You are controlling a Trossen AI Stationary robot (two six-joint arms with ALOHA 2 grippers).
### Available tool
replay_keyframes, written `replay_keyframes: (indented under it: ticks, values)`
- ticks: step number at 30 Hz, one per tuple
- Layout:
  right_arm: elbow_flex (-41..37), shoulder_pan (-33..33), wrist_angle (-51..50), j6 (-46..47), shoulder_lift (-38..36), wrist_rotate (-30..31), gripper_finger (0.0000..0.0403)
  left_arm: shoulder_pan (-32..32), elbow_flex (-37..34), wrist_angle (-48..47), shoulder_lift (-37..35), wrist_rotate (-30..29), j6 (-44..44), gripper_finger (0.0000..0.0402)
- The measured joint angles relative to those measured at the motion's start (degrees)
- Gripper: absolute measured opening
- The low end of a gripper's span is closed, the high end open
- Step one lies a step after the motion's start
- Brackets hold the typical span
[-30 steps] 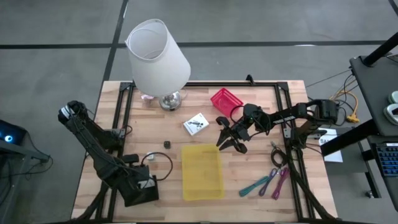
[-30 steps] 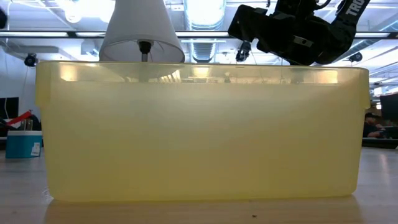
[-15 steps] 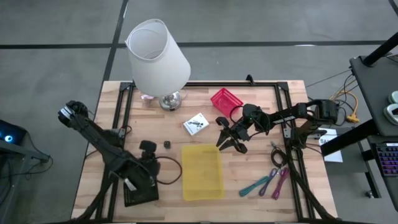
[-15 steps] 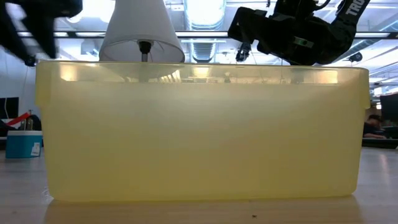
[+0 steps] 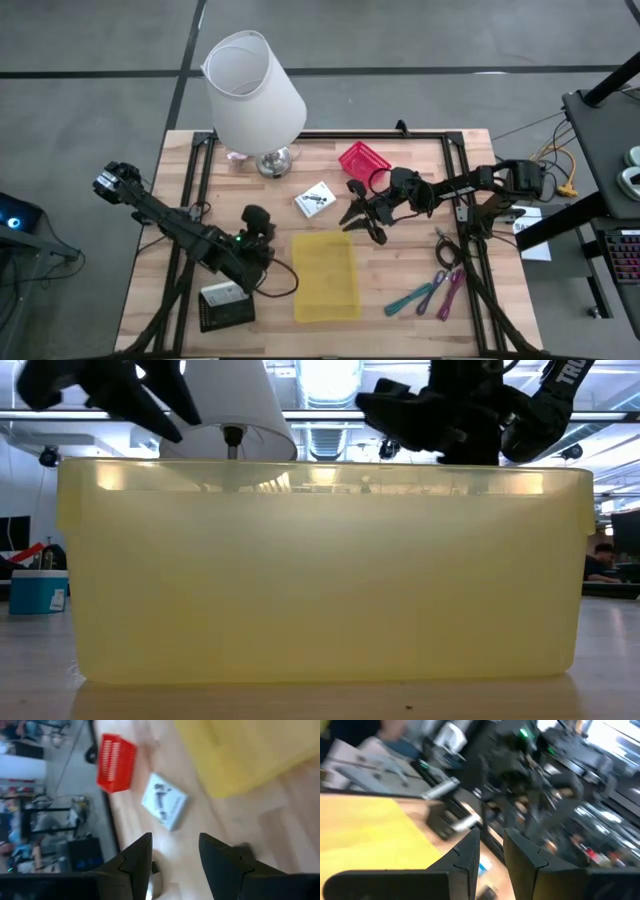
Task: Pick and place items into bin
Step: Put the card reader box into the black bin
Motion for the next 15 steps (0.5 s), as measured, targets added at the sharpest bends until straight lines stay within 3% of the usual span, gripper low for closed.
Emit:
replay_keyframes:
  ticks: [10, 15]
  values:
    - [0.0, -0.3, -4.7, -1.7, 0.0, 21.8, 0.0075, 5.8, 0.0, 0.0, -0.8, -2.9, 8.6, 0.0146]
    - [0.0, -0.3, -8.6, 0.4, 0.0, 27.2, 0.0075, 8.3, -0.5, 0.0, -2.3, -2.9, 8.4, 0.0146]
